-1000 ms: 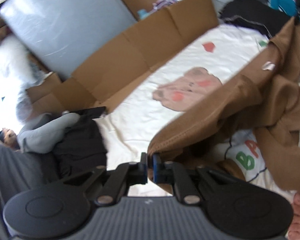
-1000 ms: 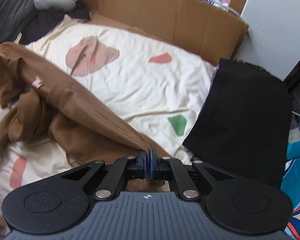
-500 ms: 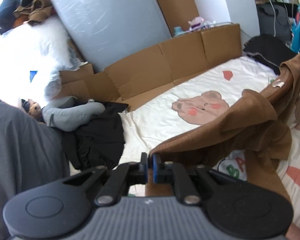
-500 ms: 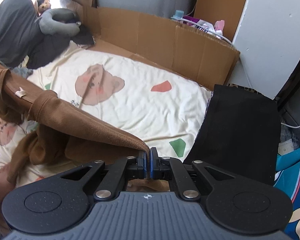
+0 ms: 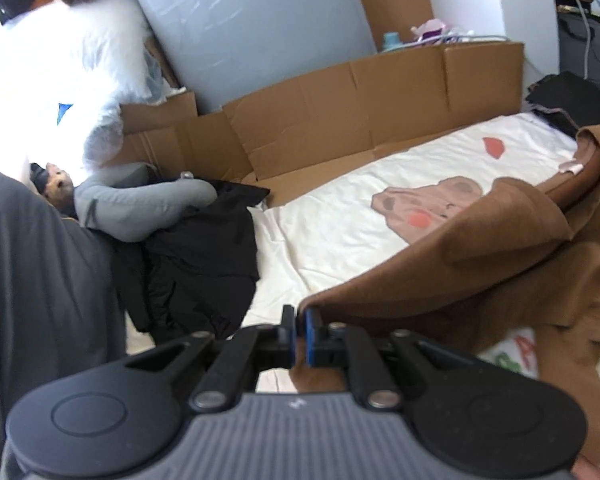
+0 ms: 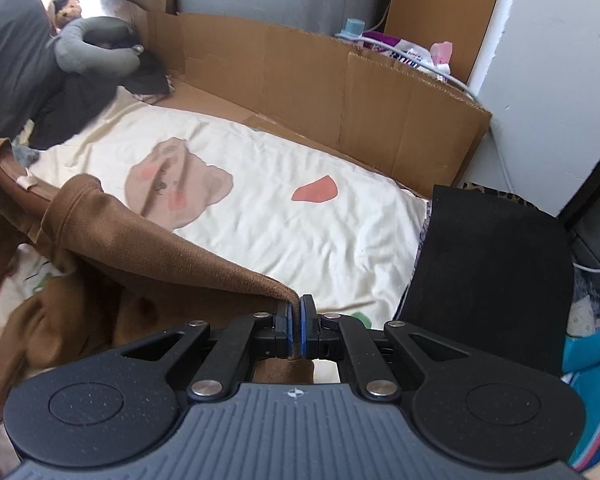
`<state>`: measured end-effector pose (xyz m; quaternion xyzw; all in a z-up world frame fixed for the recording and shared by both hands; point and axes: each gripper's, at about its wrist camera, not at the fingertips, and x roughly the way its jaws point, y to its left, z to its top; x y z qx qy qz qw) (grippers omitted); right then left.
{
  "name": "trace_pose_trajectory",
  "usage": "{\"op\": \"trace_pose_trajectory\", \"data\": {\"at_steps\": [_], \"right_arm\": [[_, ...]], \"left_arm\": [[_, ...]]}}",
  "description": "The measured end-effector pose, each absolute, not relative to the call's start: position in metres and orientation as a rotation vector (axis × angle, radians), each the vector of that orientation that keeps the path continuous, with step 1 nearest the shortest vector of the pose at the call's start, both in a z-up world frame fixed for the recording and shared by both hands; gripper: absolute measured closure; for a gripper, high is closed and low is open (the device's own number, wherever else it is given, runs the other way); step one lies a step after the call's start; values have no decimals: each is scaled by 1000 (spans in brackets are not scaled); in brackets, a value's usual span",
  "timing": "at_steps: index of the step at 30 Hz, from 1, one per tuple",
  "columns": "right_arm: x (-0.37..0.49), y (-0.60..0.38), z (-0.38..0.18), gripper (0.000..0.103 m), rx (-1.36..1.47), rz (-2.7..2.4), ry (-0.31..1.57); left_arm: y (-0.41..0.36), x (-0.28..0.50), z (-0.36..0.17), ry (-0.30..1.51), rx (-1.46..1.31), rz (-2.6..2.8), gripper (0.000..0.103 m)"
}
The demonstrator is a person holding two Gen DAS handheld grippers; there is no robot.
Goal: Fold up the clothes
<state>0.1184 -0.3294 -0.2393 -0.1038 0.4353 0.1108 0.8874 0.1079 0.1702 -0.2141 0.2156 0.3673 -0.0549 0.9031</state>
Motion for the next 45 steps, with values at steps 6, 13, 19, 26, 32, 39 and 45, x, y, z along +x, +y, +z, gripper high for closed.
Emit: {"op": "trace_pose_trajectory", "data": {"at_steps": [6,13,19,26,32,39,45], "right_arm": [[171,-324,-262,101,-255,218,901],[231,-306,-283,101,-331,235,889],[274,-286,-304,101,-380,254,893],[319,-261,-337,101,-450,293,926],[356,-252,-364,101,-465,310,956],[372,-252,-408,98,-388,306,1082],[359,-257,-380,68,-343,290,1125]], "left_arm": [[179,164,-238,770,462,-100,98],[193,219,-262,816,461,-71,98],[207,253,-287,865,466,-55,98],[220,283,-313,908,460,-24,98],[226,304,-341,964,469,-25,98],[221,317,-370,1050,463,-38,94],[222,306,-342,1045,390,-71,77]]}}
